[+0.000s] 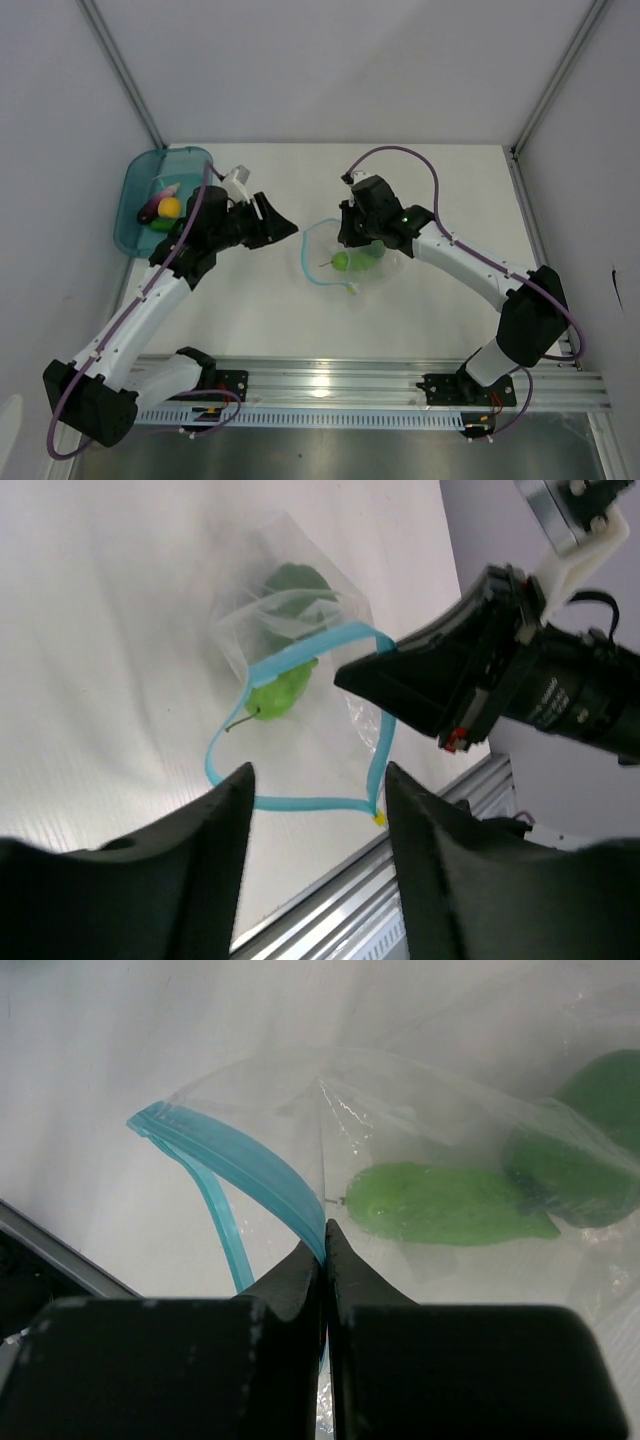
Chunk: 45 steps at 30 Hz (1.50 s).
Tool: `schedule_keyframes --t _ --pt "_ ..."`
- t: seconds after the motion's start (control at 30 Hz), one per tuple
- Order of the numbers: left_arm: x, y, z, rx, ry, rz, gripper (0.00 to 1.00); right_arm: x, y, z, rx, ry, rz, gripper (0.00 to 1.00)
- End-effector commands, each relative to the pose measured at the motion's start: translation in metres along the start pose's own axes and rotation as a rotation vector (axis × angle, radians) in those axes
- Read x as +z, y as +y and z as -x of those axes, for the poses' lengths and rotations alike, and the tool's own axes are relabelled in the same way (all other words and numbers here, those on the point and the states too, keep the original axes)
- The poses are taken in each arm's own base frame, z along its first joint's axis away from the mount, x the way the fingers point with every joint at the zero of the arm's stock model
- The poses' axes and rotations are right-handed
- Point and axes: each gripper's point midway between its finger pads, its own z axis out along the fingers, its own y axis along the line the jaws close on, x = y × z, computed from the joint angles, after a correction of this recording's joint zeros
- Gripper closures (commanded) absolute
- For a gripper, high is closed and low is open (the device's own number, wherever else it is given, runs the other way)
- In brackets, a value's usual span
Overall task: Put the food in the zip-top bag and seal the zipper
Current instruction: Place the fake vegetable in the zipper food storage bag, then pick up the fake fruit from the bin.
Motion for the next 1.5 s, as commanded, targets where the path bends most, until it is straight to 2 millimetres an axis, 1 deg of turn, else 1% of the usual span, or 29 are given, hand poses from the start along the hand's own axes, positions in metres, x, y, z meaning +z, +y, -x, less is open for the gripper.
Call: schedule_keyframes --t 0.0,0.03,0.1,0.13,0.2,0.23,0.3,0.37,0.4,0.47,0.5,0.53,0.6,0.63,0.7,0.73,0.77,0.83,0.87,0.93,0.97,1.0,1.07,1.1,1.2,1.3,1.4,1.43,1.47 --pt "0.001 0.024 0.016 -0.005 -0.039 0.134 0.4 -0.017 0.011 0.016 -0.008 -0.049 0.029 1.0" --pt "0.0 0.033 0.023 -0.027 -0.064 0.161 0.37 -0.018 0.01 0.016 -0.011 -0.05 0.028 1.0" --pt "-0.001 0.052 0.028 -0.093 -0.095 0.207 0.29 -0.018 0.009 0.014 -0.017 -0.045 0.024 1.0" --pt "-0.004 0.065 0.042 -0.13 -0.142 0.224 0.28 -0.02 0.009 0.015 -0.019 -0.047 0.025 1.0" --pt "-0.004 0.089 0.046 -0.195 -0.169 0.256 0.26 -0.02 0.009 0.014 -0.025 -0.048 0.028 1.0" --pt "-0.01 0.106 0.059 -0.225 -0.217 0.292 0.26 -0.022 0.01 0.015 -0.027 -0.052 0.035 1.0" --pt "-0.016 0.131 0.074 -0.28 -0.259 0.342 0.25 -0.022 0.011 0.014 -0.035 -0.05 0.043 1.0" --pt "-0.022 0.145 0.091 -0.281 -0.321 0.388 0.24 -0.023 0.013 0.014 -0.038 -0.048 0.051 1.0" --pt "-0.025 0.158 0.097 -0.301 -0.344 0.422 0.24 -0.021 0.013 0.013 -0.04 -0.048 0.055 1.0" --pt "-0.036 0.175 0.121 -0.31 -0.434 0.457 0.24 -0.019 0.015 0.01 -0.039 -0.043 0.071 1.0" --pt "-0.04 0.183 0.127 -0.323 -0.461 0.48 0.24 -0.017 0.015 0.009 -0.041 -0.044 0.076 1.0" --pt "-0.046 0.201 0.132 -0.36 -0.491 0.521 0.24 -0.015 0.015 0.008 -0.041 -0.04 0.081 1.0" --pt "-0.054 0.217 0.143 -0.408 -0.562 0.544 0.25 -0.011 0.017 0.004 -0.041 -0.025 0.093 1.0" --pt "-0.061 0.231 0.148 -0.439 -0.597 0.569 0.25 -0.01 0.016 0.003 -0.04 -0.022 0.095 1.0" --pt "-0.068 0.249 0.153 -0.494 -0.654 0.594 0.25 -0.008 0.018 0.0 -0.043 -0.018 0.107 1.0" --pt "-0.072 0.264 0.155 -0.524 -0.673 0.626 0.25 -0.007 0.018 -0.002 -0.043 -0.011 0.112 1.0" --pt "-0.078 0.272 0.162 -0.537 -0.707 0.652 0.25 -0.007 0.019 -0.002 -0.045 -0.012 0.117 1.0" --pt "-0.087 0.294 0.163 -0.588 -0.731 0.726 0.24 -0.006 0.02 -0.004 -0.046 -0.006 0.125 1.0" --pt "-0.084 0.305 0.169 -0.628 -0.729 0.73 0.25 -0.006 0.02 -0.004 -0.048 -0.007 0.129 1.0" --pt "-0.089 0.324 0.17 -0.71 -0.721 0.766 0.25 -0.006 0.02 -0.005 -0.048 -0.004 0.129 1.0" --pt "-0.081 0.343 0.159 -0.786 -0.688 0.8 0.24 -0.006 0.02 -0.006 -0.048 -0.003 0.13 1.0" --pt "-0.085 0.35 0.166 -0.813 -0.699 0.808 0.24 -0.005 0.02 -0.005 -0.048 -0.006 0.13 1.0" --pt "-0.084 0.364 0.161 -0.912 -0.69 0.84 0.23 -0.004 0.018 -0.006 -0.045 -0.007 0.129 1.0" --pt "-0.082 0.375 0.163 -0.938 -0.684 0.849 0.23 -0.003 0.017 -0.008 -0.041 -0.003 0.128 1.0" --pt "-0.071 0.393 0.163 -0.976 -0.679 0.85 0.23 -0.002 0.014 -0.01 -0.037 0.001 0.124 1.0" --pt "-0.064 0.403 0.168 -1.009 -0.679 0.849 0.23 0.001 0.013 -0.013 -0.035 0.008 0.121 1.0" --pt "-0.061 0.408 0.179 -1.021 -0.698 0.836 0.23 0.003 0.01 -0.015 -0.034 0.012 0.117 1.0" --pt "-0.054 0.413 0.174 -1.044 -0.675 0.833 0.23 0.003 0.009 -0.017 -0.032 0.016 0.115 1.0" --pt "-0.05 0.411 0.183 -1.048 -0.668 0.802 0.23 0.003 0.008 -0.016 -0.029 0.013 0.116 1.0"
